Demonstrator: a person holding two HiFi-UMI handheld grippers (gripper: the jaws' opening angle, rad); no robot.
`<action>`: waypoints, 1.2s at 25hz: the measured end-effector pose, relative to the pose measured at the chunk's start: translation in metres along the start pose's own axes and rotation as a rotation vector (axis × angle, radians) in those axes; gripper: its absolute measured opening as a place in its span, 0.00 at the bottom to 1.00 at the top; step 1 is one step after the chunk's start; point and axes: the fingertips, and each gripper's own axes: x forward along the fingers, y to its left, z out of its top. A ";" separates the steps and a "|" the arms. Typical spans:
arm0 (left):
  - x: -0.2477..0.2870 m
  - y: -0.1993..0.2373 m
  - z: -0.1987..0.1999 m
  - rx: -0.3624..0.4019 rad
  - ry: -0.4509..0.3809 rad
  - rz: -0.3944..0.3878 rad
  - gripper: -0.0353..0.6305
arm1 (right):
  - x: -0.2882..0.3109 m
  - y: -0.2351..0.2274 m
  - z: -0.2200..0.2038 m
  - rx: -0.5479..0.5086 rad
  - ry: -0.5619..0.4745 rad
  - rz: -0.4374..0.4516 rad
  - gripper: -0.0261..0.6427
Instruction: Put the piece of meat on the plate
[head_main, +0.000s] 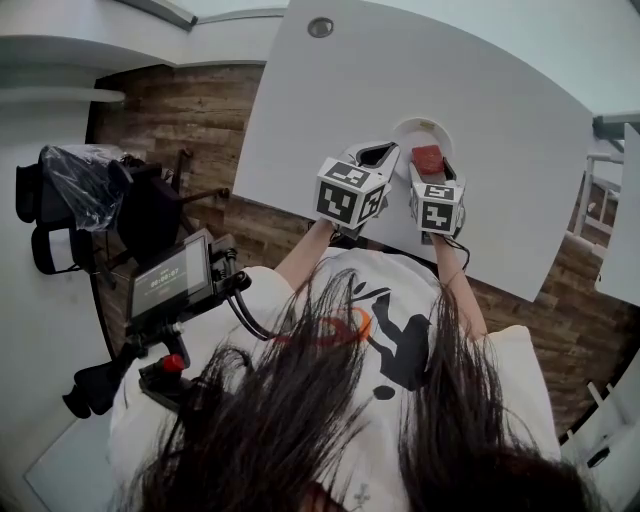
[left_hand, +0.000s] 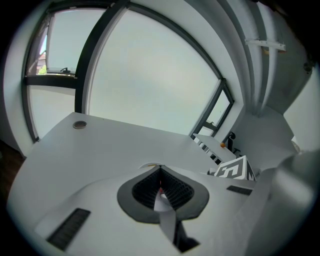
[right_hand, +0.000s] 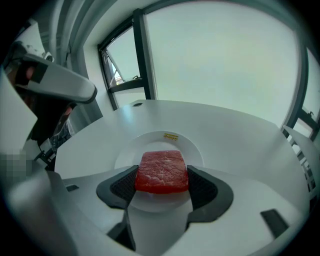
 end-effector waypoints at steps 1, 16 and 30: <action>0.000 0.000 0.000 -0.001 0.000 0.001 0.06 | 0.000 0.001 -0.001 -0.030 0.005 -0.004 0.48; 0.002 0.001 -0.006 -0.021 0.013 0.000 0.06 | 0.006 0.004 -0.001 -0.117 0.052 0.004 0.48; 0.001 0.010 -0.008 -0.052 0.008 0.025 0.06 | -0.001 0.007 0.012 0.043 0.037 0.081 0.48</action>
